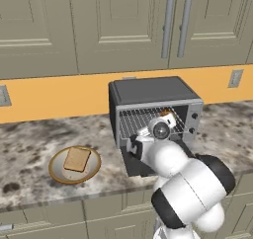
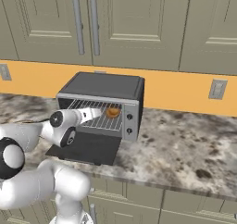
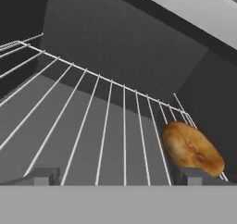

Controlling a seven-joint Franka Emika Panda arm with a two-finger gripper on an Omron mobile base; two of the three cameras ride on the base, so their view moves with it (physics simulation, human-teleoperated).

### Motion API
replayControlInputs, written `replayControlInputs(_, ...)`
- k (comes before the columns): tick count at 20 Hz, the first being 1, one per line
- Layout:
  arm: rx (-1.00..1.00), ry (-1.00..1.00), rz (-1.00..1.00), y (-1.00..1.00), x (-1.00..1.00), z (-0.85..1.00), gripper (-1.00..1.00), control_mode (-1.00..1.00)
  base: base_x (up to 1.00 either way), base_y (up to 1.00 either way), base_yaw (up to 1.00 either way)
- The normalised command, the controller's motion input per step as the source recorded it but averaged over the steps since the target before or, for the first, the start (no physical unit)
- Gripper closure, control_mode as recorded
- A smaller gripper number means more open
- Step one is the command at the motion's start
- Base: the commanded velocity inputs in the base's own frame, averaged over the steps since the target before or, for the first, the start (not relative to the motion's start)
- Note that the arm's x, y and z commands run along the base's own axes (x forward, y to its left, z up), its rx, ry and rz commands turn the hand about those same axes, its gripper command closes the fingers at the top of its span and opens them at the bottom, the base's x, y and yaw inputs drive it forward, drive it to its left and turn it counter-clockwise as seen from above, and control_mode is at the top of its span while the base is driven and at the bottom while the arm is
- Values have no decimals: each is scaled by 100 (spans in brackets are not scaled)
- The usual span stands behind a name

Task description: Pick up the heated bread from the toaster oven and place it in the bowl. Then move the bread bowl to the dining counter.

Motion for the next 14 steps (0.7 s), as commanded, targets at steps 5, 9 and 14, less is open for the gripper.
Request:
replayControlInputs(5, -10, 60, -1, -63, -100, -70, -100, -100, 0, 0, 0)
replayControlInputs(9, -14, 71, -2, -65, -100, -81, -100, -100, 0, 0, 0)
replayControlInputs(14, -15, 71, -3, -70, -100, -91, -100, -100, 0, 0, 0)
